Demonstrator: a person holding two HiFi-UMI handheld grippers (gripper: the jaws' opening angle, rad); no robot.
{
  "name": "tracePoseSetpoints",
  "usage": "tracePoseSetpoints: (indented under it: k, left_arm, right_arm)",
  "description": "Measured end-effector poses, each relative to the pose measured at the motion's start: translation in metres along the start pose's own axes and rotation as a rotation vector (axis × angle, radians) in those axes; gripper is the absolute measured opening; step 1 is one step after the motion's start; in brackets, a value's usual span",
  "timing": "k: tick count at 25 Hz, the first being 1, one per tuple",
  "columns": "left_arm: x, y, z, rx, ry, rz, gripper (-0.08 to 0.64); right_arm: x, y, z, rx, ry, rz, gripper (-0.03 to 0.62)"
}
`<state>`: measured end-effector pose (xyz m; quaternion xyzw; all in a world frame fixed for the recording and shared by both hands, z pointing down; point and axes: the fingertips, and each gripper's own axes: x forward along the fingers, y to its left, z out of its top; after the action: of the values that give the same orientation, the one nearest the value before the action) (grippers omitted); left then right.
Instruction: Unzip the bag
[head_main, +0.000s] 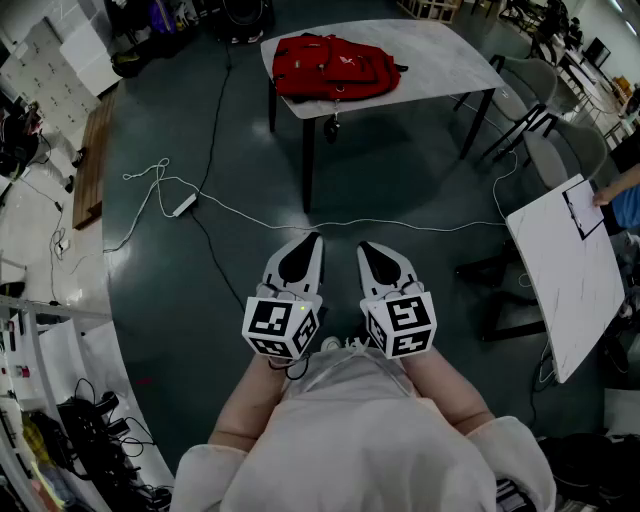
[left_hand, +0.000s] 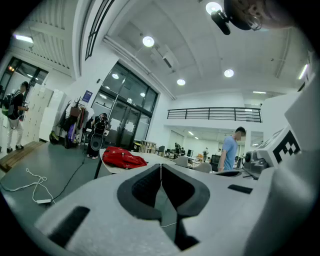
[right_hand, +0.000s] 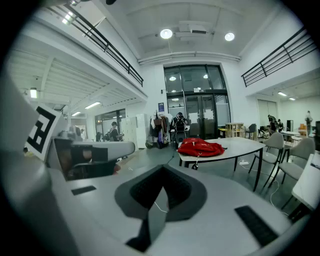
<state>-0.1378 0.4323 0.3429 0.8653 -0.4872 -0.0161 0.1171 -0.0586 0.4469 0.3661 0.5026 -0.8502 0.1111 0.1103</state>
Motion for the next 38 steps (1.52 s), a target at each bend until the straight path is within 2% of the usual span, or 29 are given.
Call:
tracePoseSetpoints:
  k: [9,15,24,31,38]
  left_arm:
    - [0.003,0.000,-0.009,-0.017,0.021,0.007,0.023]
    - [-0.004,-0.001,-0.013,-0.030,0.030,0.009,0.023]
    - [-0.002,0.005,-0.021,-0.062,0.036,0.013,0.023]
    - [0.032,0.023,-0.022,-0.076,0.048,0.053,0.023]
    - [0.100,0.047,-0.025,-0.091,0.067,0.094,0.023]
  right_arm:
    - [0.003,-0.003,-0.011,0.006,0.025,0.005,0.026]
    - [0.000,-0.001,-0.013,0.077,0.018,0.003,0.028]
    - [0.009,0.001,-0.026,0.077,0.058,0.020,0.028]
    - [0.042,-0.026,-0.026,0.089,0.084,0.057,0.028]
    - [0.099,-0.081,-0.014,0.102,0.099,0.098,0.028]
